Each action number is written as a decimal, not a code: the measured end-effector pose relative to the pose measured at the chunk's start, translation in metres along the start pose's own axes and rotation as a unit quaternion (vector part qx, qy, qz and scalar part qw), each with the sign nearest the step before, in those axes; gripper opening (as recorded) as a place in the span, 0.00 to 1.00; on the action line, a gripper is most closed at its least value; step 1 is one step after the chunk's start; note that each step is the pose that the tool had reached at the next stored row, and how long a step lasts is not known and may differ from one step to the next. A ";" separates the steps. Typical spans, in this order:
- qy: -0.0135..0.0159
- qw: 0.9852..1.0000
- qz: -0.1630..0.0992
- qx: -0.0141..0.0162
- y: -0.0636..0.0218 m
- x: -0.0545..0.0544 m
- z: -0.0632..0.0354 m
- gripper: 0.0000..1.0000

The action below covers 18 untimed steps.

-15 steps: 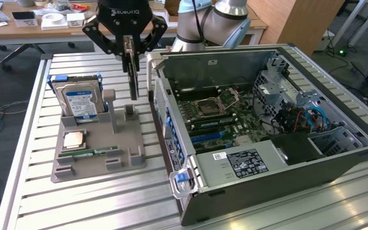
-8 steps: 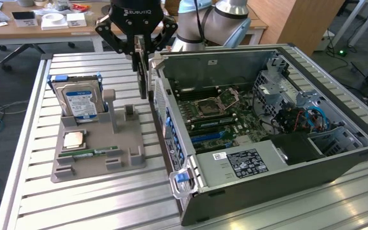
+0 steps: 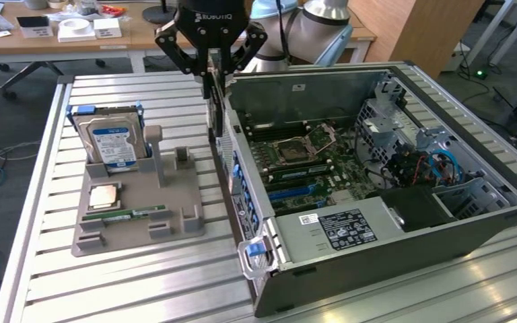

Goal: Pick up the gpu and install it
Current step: 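Pick up the gpu and move the gpu toward the slot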

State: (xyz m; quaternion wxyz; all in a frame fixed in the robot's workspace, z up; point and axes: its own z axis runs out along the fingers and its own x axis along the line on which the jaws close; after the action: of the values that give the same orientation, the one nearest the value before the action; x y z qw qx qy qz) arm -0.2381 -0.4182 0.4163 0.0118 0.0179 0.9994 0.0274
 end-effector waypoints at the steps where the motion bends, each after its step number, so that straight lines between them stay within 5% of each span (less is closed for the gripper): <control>1: 0.000 1.000 0.000 0.000 0.0001 -0.002 0.0001 0.26; 18: 0.000 1.000 0.000 -0.001 0.0016 -0.046 0.0011 0.26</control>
State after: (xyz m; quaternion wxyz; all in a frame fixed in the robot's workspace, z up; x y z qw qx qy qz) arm -0.1922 -0.4182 0.4163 0.0118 0.0179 0.9994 0.0286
